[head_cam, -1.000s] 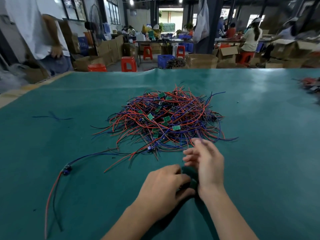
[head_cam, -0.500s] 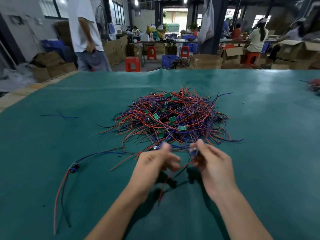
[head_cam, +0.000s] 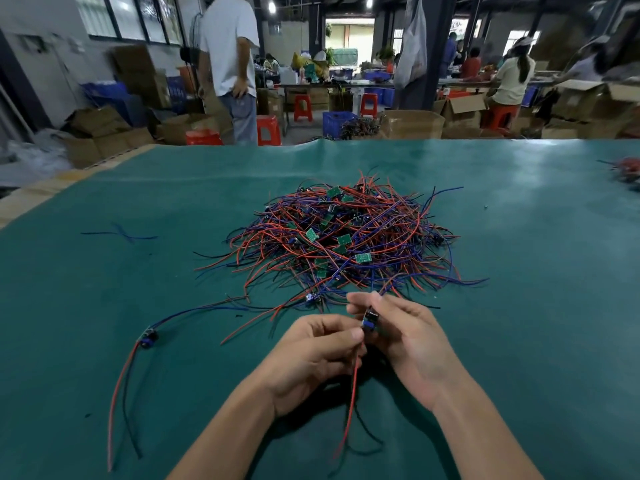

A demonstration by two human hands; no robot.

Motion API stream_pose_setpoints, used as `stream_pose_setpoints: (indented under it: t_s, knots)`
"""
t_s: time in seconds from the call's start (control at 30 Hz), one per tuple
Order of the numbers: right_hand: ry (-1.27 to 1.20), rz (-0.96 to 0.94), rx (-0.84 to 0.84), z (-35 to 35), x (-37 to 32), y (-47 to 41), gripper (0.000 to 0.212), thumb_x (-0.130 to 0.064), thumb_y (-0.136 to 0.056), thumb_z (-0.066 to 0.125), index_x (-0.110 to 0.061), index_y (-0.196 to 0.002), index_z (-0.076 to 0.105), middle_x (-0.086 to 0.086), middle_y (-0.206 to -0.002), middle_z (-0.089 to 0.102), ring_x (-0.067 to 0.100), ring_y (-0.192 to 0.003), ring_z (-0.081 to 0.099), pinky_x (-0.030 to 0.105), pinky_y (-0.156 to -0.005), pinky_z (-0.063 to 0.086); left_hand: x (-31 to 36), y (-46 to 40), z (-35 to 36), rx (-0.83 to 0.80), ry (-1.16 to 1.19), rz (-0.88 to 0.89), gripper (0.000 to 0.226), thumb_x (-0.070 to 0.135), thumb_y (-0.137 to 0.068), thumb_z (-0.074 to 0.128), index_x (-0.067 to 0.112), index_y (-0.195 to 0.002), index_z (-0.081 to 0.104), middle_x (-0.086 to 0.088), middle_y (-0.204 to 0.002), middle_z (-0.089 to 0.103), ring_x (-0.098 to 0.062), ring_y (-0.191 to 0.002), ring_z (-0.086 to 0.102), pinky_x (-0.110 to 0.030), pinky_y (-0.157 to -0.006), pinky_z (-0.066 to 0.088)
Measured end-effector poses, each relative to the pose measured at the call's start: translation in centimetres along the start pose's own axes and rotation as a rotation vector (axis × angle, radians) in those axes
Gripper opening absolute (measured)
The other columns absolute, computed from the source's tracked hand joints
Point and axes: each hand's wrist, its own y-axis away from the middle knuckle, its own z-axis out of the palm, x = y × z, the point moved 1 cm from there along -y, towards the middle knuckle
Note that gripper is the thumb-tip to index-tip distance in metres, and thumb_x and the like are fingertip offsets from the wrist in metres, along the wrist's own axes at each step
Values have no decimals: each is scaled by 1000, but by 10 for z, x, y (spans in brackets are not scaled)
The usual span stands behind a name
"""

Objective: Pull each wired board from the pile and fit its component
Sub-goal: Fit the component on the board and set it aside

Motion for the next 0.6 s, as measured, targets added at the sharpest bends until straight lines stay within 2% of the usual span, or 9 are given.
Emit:
stream_pose_setpoints:
  t_s: [0.13, 0.2, 0.27, 0.37, 0.43, 0.6]
  knots:
    - [159, -65, 67, 1, 6, -1, 28, -31, -83, 70, -8, -94, 81, 12, -99, 77, 24, -81, 71, 34, -66, 58, -2, -3, -1, 124, -65, 78, 8, 6, -81, 77, 14, -80, 78, -6, -78, 70, -11, -66, 62, -21, -66, 53]
    - [319, -141, 135, -2, 6, -2, 14, -26, -87, 74, -15, -90, 82, 9, -92, 78, 20, -81, 71, 34, -70, 59, -1, -4, -3, 225, -219, 182, 17, 1, -87, 73, 15, -79, 80, -2, -73, 70, -8, -61, 58, -16, -60, 48]
    - [415, -193, 160, -5, 6, -2, 9, -24, -87, 77, -18, -84, 83, 7, -82, 78, 15, -75, 69, 30, -68, 56, 0, -3, -4, 263, -375, 261, 23, 3, -89, 72, 20, -76, 80, 4, -66, 67, -5, -56, 52, -15, -56, 42]
    - [387, -185, 173, -4, 6, -2, 12, -26, -77, 86, -16, -82, 82, 8, -79, 76, 16, -73, 67, 35, -70, 55, -1, -4, -5, 254, -515, 280, 23, 7, -89, 75, 25, -74, 79, 8, -62, 66, -3, -55, 49, -17, -55, 40]
    - [340, -162, 179, -5, 6, -3, 18, -29, -70, 86, -13, -78, 80, 7, -76, 73, 20, -72, 63, 37, -68, 51, -3, -6, -6, 271, -517, 262, 19, 9, -87, 77, 22, -74, 80, 5, -61, 65, -6, -52, 48, -18, -53, 40]
    - [332, -150, 129, -5, 6, -4, 17, -28, -74, 81, -15, -68, 71, 3, -70, 64, 22, -72, 58, 33, -63, 47, -3, -7, -7, 279, -502, 253, 21, 9, -86, 78, 17, -67, 76, 2, -55, 59, -8, -48, 43, -18, -50, 36]
